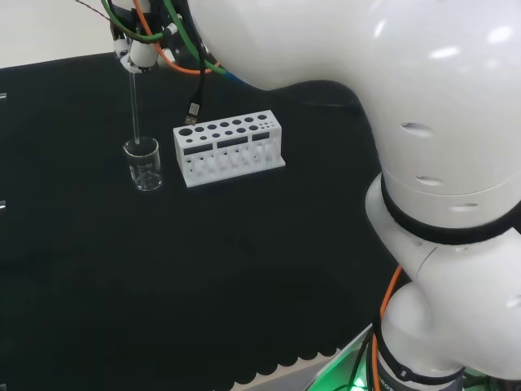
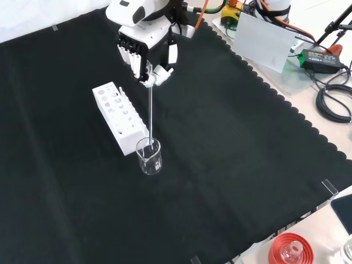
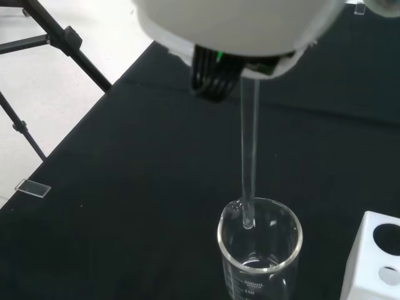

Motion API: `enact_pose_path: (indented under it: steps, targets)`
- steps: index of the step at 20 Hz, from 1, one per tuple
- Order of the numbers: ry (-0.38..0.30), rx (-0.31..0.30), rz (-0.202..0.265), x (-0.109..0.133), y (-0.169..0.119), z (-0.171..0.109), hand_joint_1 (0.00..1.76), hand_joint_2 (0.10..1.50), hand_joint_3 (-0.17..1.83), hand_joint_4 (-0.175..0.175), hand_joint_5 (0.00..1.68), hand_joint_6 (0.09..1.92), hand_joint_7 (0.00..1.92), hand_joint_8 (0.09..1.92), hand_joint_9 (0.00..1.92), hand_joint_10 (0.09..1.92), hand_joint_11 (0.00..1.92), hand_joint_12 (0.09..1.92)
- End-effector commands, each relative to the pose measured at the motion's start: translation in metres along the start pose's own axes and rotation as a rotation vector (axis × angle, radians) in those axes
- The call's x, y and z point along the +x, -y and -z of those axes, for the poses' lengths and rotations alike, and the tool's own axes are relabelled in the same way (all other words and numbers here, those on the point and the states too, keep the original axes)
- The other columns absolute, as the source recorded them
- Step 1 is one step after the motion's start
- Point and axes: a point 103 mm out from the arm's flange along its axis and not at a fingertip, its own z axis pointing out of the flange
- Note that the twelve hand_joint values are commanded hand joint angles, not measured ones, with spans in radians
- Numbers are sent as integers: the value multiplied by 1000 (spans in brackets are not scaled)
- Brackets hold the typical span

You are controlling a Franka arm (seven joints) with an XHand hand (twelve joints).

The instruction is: Stir in the beaker to the left of the white test tube rack with the glass rod.

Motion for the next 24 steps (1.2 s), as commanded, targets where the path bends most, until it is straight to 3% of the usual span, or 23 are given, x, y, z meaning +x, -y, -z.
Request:
enact_pose_path:
  steps: [1, 9, 10, 12, 14, 17, 20, 24]
  targets:
    - [-12, 9, 8, -11, -15, -9, 1332, 518, 915, -175, 1153, 835, 1439, 673, 1720, 429, 1609, 554]
    - [-24, 26, -8, -24, -19, -21, 1332, 517, 915, -175, 1154, 833, 1440, 670, 1722, 426, 1610, 554]
    - [-26, 30, -8, -24, -18, 0, 1332, 517, 915, -175, 1154, 833, 1440, 670, 1722, 426, 1610, 554]
    - [74, 71, -21, -16, -22, 1, 1332, 517, 915, -175, 1154, 833, 1440, 670, 1722, 425, 1610, 554]
    - [90, 91, -20, -8, -30, -13, 1332, 518, 914, -175, 1154, 832, 1441, 669, 1722, 424, 1610, 553]
    - [51, 94, -7, -5, -34, -31, 1332, 518, 913, -175, 1154, 832, 1441, 669, 1723, 423, 1610, 553]
    - [-45, 62, 3, -11, -27, -42, 1332, 519, 913, -175, 1153, 831, 1441, 668, 1723, 422, 1611, 553]
    - [-70, 69, 3, -12, -25, -50, 1332, 518, 912, -175, 1154, 830, 1441, 668, 1724, 421, 1611, 553]
